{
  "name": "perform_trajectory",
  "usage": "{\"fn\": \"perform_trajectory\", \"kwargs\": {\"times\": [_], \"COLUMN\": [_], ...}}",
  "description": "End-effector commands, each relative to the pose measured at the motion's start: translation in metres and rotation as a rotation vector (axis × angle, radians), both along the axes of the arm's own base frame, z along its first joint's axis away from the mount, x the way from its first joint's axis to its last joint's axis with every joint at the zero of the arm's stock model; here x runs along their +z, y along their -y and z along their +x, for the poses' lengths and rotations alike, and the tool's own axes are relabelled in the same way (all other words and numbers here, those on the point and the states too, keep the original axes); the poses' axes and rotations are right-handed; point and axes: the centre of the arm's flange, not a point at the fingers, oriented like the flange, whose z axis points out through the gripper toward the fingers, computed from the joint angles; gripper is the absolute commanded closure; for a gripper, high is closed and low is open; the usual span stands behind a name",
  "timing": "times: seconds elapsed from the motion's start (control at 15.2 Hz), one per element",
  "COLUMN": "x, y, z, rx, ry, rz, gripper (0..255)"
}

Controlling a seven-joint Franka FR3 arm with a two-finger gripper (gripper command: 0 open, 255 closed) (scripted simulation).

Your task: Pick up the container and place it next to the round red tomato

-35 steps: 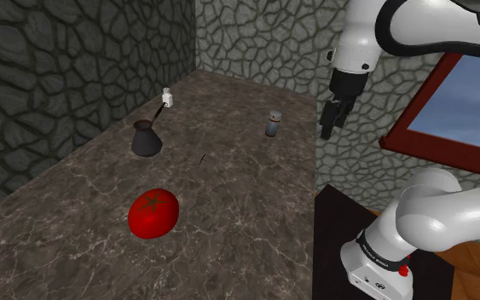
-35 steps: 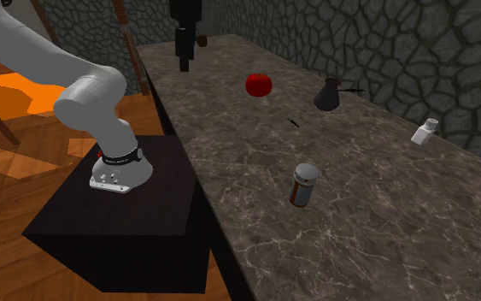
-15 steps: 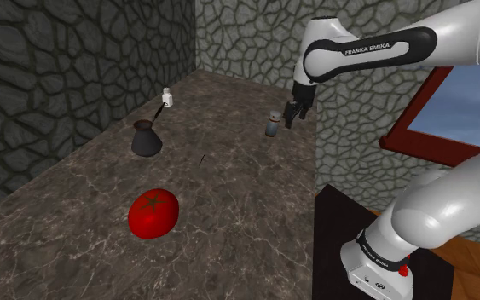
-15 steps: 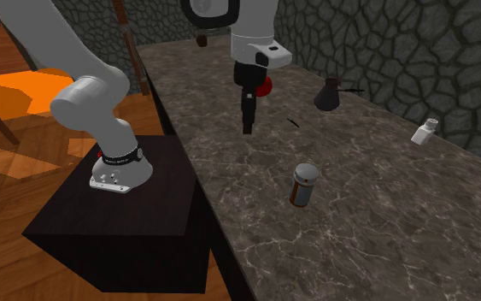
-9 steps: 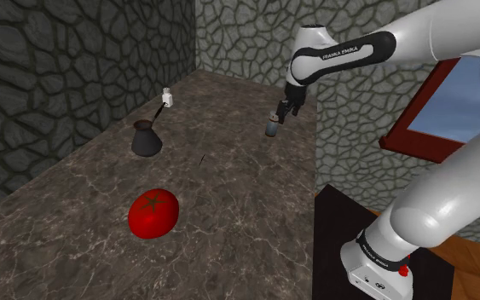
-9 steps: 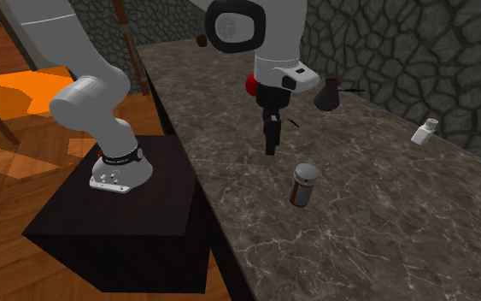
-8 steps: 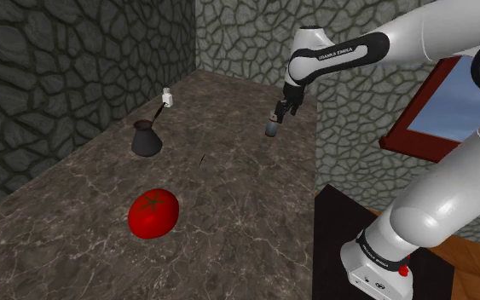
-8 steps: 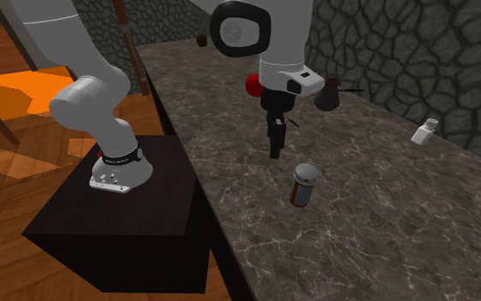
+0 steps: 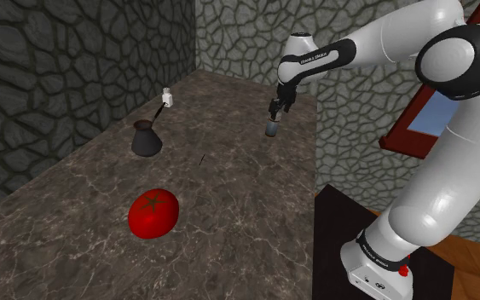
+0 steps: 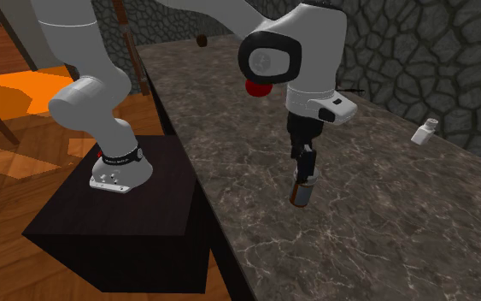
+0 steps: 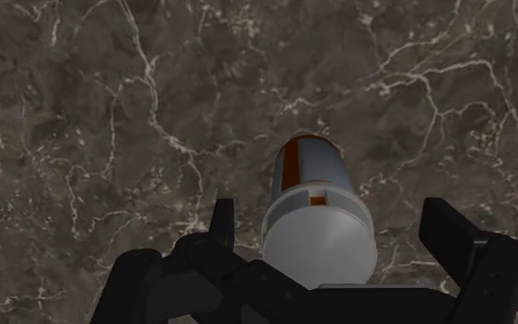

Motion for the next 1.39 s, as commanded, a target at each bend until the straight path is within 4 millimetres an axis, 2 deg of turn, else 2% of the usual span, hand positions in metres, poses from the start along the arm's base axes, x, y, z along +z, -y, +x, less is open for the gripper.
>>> {"fn": "perform_trajectory", "kwargs": {"times": [0.0,0.26,0.79,0.86,1.32], "x": [-0.012,-0.036,-0.036,-0.036,-0.036], "y": [0.001,0.004,0.004,0.004,0.004], "z": [0.002,0.003,0.003,0.003,0.003], "rx": [0.0,0.0,0.0,0.0,0.0], "ry": [0.001,0.001,0.001,0.001,0.001], "rz": [-0.001,-0.001,-0.001,-0.001,-0.001], "gripper": [0,0,0,255,255]}}
